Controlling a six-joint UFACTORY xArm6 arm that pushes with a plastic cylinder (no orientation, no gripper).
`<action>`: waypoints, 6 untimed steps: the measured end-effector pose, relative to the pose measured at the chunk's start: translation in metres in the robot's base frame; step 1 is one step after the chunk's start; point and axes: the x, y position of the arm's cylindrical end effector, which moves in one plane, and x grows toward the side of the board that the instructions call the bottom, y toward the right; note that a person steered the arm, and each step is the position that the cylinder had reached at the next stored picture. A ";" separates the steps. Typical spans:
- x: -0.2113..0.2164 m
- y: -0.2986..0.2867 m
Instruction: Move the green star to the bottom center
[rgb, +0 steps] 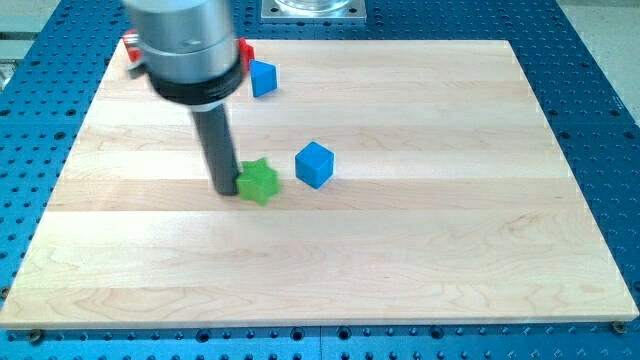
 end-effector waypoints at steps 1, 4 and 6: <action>-0.001 0.054; 0.038 0.151; 0.006 0.069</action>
